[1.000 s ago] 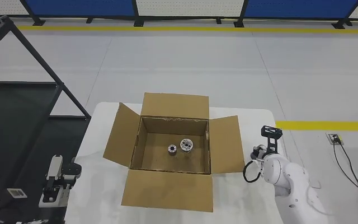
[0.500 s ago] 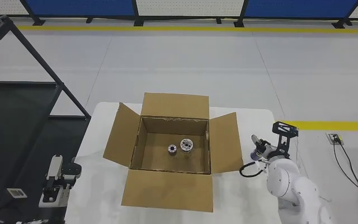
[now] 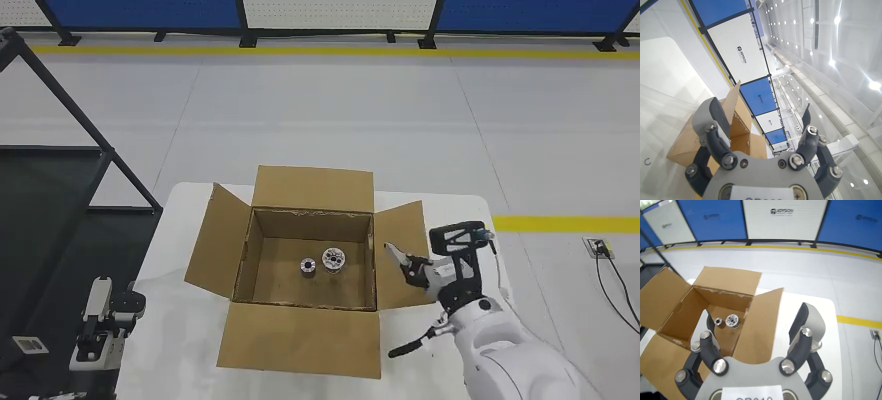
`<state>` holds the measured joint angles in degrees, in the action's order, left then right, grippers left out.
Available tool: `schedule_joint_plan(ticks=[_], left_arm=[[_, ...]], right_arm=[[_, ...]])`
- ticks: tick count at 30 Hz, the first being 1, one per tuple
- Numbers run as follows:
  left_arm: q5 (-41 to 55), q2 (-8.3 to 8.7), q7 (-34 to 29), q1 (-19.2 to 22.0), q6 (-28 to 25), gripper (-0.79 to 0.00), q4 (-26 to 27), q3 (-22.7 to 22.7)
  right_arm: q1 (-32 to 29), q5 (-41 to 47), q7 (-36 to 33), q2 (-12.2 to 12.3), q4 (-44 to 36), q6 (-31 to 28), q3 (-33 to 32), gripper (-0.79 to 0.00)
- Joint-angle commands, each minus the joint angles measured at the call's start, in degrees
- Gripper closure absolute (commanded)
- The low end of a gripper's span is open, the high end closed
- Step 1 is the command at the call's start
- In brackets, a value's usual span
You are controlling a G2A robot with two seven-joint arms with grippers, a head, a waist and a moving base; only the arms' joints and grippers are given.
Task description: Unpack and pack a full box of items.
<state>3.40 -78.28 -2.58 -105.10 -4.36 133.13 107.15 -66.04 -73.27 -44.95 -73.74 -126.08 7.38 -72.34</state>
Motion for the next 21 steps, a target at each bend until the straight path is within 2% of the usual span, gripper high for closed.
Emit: schedule_joint_plan(ticks=[1, 5, 10, 16, 21], left_arm=[[0.0, 0.0, 0.0, 0.0, 0.0, -0.785, 0.0, 0.0], [0.0, 0.0, 0.0, 0.0, 0.0, -0.785, 0.0, 0.0], [0.0, 0.0, 0.0, 0.0, 0.0, -0.785, 0.0, 0.0], [0.0, 0.0, 0.0, 0.0, 0.0, -0.785, 0.0, 0.0], [0.0, 0.0, 0.0, 0.0, 0.0, -0.785, 0.0, 0.0]], right_arm=[[4.51, 2.32, -2.9, -0.32, 2.68, -3.6, 3.18, -0.785], [13.34, 5.67, -8.81, -1.2, 9.78, -8.25, 8.69, -0.785], [23.48, 10.12, -15.49, -2.87, 20.71, -9.34, 15.15, -0.785], [32.03, 14.49, -17.17, -5.26, 33.82, -10.31, 22.33, -0.785], [37.42, 15.12, -17.58, -7.29, 44.26, -8.82, 26.9, -0.785]])
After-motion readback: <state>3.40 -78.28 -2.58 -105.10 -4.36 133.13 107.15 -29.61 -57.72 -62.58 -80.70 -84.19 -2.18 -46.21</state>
